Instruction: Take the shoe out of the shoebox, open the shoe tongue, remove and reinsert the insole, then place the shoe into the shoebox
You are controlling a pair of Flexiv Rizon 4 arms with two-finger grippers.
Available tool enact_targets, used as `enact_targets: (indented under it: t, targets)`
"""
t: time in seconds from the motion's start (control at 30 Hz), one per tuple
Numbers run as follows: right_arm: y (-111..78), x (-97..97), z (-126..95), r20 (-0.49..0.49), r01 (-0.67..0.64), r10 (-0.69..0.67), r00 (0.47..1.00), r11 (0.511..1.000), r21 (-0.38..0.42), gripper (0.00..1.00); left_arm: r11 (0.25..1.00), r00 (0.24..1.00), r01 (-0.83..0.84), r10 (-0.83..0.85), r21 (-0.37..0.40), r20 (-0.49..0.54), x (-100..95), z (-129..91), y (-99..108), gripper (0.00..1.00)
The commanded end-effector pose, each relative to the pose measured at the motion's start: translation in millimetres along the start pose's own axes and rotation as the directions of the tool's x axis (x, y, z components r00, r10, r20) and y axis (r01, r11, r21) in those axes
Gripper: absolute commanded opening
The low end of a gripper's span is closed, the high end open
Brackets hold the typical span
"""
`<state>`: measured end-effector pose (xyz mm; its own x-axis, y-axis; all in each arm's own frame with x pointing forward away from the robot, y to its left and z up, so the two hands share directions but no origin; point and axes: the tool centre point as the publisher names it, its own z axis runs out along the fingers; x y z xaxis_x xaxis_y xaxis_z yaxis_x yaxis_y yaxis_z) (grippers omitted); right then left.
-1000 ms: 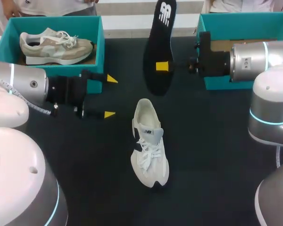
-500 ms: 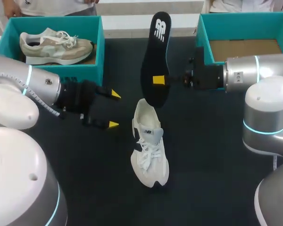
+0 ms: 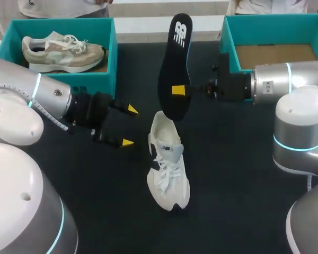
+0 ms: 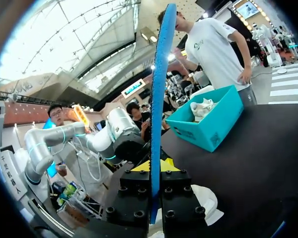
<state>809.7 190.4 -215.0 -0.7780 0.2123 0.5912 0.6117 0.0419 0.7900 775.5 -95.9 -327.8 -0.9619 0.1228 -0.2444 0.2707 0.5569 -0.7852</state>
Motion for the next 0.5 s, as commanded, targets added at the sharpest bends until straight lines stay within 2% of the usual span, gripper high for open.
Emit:
enact_targets:
  t: [0.03, 0.27, 0.37, 0.5]
  targets:
    - [-0.2, 0.2, 2, 0.002, 0.000, 0.000, 1.000, 1.000, 0.000, 0.00, 1.000, 1.000, 0.001, -0.001, -0.003, 0.003, -0.1, 3, 2, 1.00]
    - [-5.6, -1.9, 9, 0.011, 0.054, -0.054, 0.998, 0.998, 0.030, 0.00, 0.999, 0.999, -0.033, 0.033, 0.013, 0.014, 1.1, 10, 4, 1.00]
    - [-14.3, -7.1, 13, 0.024, 0.066, -0.068, 0.997, 0.995, 0.069, 0.00, 0.998, 0.998, -0.059, 0.058, 0.022, 0.028, 2.7, 14, 5, 1.00]
    - [-24.9, -14.5, 19, 0.023, 0.068, -0.070, 0.997, 0.995, 0.074, 0.00, 0.998, 0.998, -0.056, 0.055, 0.035, 0.037, 2.8, 19, 5, 1.00]
